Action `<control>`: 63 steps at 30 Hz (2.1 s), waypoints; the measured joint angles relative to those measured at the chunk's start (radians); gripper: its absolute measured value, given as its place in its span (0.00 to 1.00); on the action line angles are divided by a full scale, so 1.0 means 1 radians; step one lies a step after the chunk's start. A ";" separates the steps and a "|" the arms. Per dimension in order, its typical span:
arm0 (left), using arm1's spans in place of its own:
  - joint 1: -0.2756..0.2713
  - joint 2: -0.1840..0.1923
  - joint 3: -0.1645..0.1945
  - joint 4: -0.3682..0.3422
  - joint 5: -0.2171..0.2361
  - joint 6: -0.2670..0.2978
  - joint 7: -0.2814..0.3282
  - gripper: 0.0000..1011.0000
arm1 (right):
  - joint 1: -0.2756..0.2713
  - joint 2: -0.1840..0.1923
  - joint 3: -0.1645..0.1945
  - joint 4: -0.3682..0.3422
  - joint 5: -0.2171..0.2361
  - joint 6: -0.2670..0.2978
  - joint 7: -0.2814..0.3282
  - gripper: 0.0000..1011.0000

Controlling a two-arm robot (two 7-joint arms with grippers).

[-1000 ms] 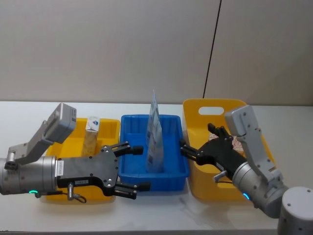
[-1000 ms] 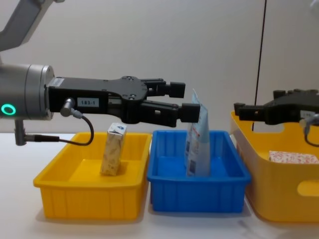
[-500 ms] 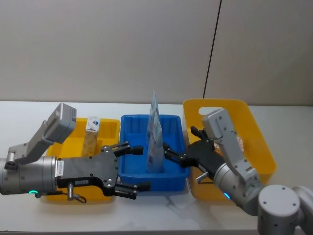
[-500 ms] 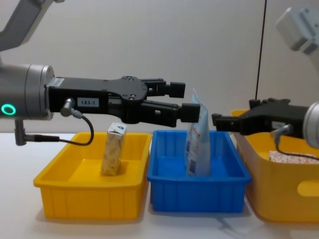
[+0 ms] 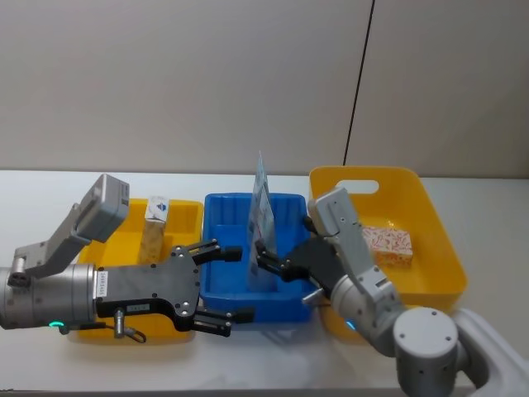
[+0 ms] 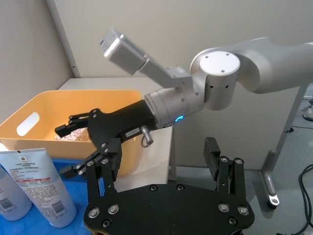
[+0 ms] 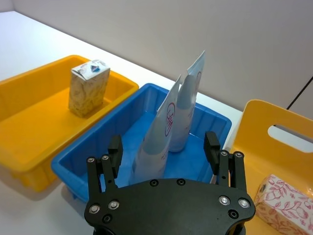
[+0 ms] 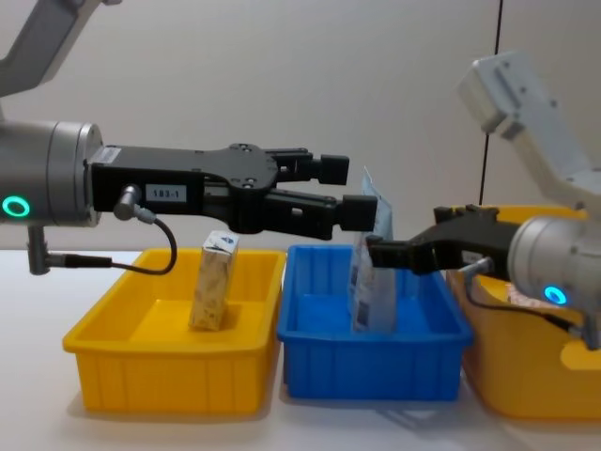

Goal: Bimanual collaborative sorting of washing and personal care products

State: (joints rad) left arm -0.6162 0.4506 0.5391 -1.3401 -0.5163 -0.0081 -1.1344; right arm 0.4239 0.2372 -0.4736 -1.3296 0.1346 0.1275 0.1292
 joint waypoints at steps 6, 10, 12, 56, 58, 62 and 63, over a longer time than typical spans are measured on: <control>0.000 0.000 0.000 0.000 0.000 0.000 0.000 0.99 | 0.036 -0.039 -0.010 0.076 -0.024 -0.026 -0.020 0.99; 0.000 0.000 0.000 0.000 0.000 0.000 0.000 0.99 | 0.060 -0.064 -0.013 0.124 -0.037 -0.044 -0.033 0.99; 0.000 0.000 0.000 0.000 0.000 0.000 0.000 0.99 | 0.070 -0.073 -0.014 0.139 -0.040 -0.049 -0.036 0.99; 0.000 0.000 0.000 0.000 0.000 0.000 0.000 0.99 | 0.119 -0.151 0.021 0.225 -0.077 -0.052 -0.063 0.00; 0.000 0.000 0.000 0.000 0.000 0.000 0.000 0.99 | 0.117 -0.152 0.027 0.214 -0.077 -0.050 -0.062 0.00; 0.000 0.000 0.000 0.000 0.000 0.000 0.000 0.99 | 0.113 -0.152 0.037 0.192 -0.073 -0.047 -0.059 0.00; 0.000 0.000 0.000 0.000 0.000 0.000 0.000 0.99 | 0.112 -0.152 0.039 0.186 -0.070 -0.046 -0.056 0.00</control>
State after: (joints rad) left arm -0.6162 0.4506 0.5390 -1.3401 -0.5162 -0.0081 -1.1344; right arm 0.5356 0.0851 -0.4347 -1.1437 0.0648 0.0810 0.0727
